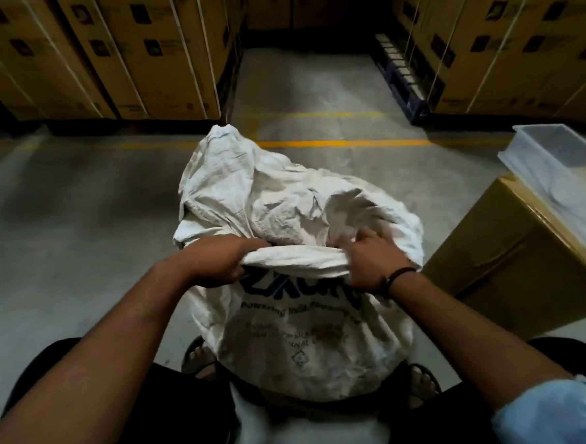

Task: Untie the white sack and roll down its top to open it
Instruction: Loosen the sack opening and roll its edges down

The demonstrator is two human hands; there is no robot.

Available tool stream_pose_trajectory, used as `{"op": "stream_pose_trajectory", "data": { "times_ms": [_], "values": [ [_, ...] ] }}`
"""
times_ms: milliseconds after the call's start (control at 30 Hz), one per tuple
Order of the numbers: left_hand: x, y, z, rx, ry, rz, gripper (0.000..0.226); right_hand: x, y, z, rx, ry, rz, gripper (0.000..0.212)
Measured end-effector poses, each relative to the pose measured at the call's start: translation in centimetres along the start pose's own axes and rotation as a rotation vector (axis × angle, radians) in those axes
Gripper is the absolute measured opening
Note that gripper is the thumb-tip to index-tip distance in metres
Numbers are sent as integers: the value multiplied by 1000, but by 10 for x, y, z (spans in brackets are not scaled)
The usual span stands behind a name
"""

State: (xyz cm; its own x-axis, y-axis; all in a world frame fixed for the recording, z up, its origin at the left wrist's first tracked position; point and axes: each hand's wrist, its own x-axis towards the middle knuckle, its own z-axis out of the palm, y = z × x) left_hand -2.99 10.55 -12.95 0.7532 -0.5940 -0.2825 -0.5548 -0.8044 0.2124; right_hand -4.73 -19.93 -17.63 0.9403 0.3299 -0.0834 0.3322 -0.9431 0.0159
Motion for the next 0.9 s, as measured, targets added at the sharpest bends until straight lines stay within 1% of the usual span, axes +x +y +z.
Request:
{"op": "stream_pose_trajectory", "data": {
  "times_ms": [33,100,167,200,267,333,367,400,433,467,500,567,633,667,700,733,767,800,833,867,900],
  "values": [
    [-1,-2,-2,-9,-8,-13,57,0,5,-3,-13,-46,52,64],
    [-2,-7,-2,-68,-24,-33,54,-2,16,-9,-57,-67,50,66],
    [-3,-16,-6,-149,-49,-70,45,-7,33,-18,-85,-107,42,71],
    [-5,-22,-10,-165,-52,-92,38,-9,43,-23,-79,-146,73,74],
    [-7,-28,-16,-120,-43,-164,27,-16,61,-34,-78,-183,153,79],
    [-5,-22,-18,-17,-58,-224,27,-21,67,-39,-157,-166,138,76],
    [-1,-14,-19,81,-93,-231,34,-24,66,-38,-196,-162,101,74],
    [3,-6,-19,174,-140,-221,47,-25,60,-35,-218,-152,58,71],
    [6,3,-18,215,-185,-195,64,-25,53,-33,-231,-122,19,69],
    [8,14,-20,190,-207,-145,82,-24,46,-31,-239,-74,-10,66],
    [9,25,-22,116,-199,-89,96,-23,39,-32,-243,-18,-30,63],
    [16,56,-23,22,-92,-25,115,-20,27,-35,-233,119,-88,56],
    [27,85,-13,-1,32,-42,124,-18,12,-36,-235,239,-185,52],
    [34,94,-6,-53,33,-54,120,-17,5,-33,-237,288,-260,51],
    [41,99,2,-123,0,-49,107,-15,-1,-27,-222,325,-354,51],
    [46,101,9,-181,-47,-35,86,-14,-5,-22,-185,339,-445,49],
    [49,102,13,-217,-88,-28,62,-13,-8,-17,-129,317,-511,48],
    [51,102,16,-220,-126,-28,45,-14,-9,-14,-61,260,-541,49],
    [51,103,19,-190,-154,-29,38,-16,-9,-13,5,168,-526,53],
    [50,104,21,-139,-178,-32,38,-17,-7,-12,54,67,-491,60],
    [47,105,23,-87,-192,-39,44,-18,-3,-8,42,-4,-466,68]
  ]
}}
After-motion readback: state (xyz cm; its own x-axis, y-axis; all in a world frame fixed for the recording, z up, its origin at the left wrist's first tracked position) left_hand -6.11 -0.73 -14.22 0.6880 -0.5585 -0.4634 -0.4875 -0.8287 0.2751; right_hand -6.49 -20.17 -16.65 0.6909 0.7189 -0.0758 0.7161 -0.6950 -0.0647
